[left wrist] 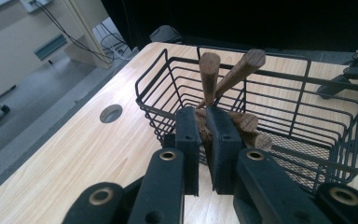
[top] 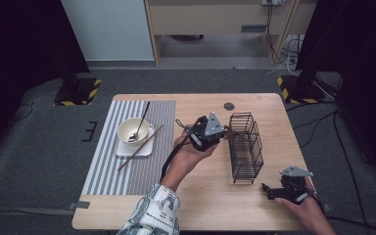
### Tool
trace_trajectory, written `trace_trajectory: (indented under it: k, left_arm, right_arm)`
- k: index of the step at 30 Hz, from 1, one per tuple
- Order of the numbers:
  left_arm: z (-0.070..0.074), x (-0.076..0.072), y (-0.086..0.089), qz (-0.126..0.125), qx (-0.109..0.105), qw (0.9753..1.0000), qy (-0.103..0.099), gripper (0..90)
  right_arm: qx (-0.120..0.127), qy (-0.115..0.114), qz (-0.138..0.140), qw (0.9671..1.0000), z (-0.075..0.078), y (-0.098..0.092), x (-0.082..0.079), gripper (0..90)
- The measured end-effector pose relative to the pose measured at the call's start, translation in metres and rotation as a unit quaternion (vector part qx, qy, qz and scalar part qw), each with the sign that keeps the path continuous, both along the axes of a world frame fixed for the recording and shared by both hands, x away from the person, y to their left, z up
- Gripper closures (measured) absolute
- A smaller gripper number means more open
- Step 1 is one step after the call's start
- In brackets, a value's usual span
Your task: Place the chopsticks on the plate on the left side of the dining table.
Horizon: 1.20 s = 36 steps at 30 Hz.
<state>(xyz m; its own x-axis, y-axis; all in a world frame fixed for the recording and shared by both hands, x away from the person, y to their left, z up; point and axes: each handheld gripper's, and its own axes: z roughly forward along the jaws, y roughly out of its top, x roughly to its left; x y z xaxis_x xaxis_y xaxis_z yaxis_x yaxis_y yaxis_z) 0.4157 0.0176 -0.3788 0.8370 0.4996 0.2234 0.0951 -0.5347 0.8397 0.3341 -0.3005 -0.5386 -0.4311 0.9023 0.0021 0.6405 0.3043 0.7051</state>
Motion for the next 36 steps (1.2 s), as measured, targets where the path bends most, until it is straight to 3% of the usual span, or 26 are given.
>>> trace_trajectory:
  k: [8, 19, 36]
  left_arm:
    - [0.004, -0.002, 0.004, -0.005, -0.016, 0.9997, -0.016, 83.9]
    - [0.009, -0.004, 0.013, -0.025, -0.037, 0.9988, -0.021, 83.9]
    - [0.024, -0.006, 0.038, -0.018, -0.069, 0.9968, -0.036, 83.9]
  right_arm:
    - [-0.001, 0.000, 0.001, 1.0000, 0.000, 0.000, 0.000, 0.2]
    - [0.000, 0.000, 0.001, 1.0000, 0.000, 0.000, 0.000, 0.2]
    - [0.000, -0.001, 0.001, 1.0000, 0.000, 0.000, 0.000, 0.2]
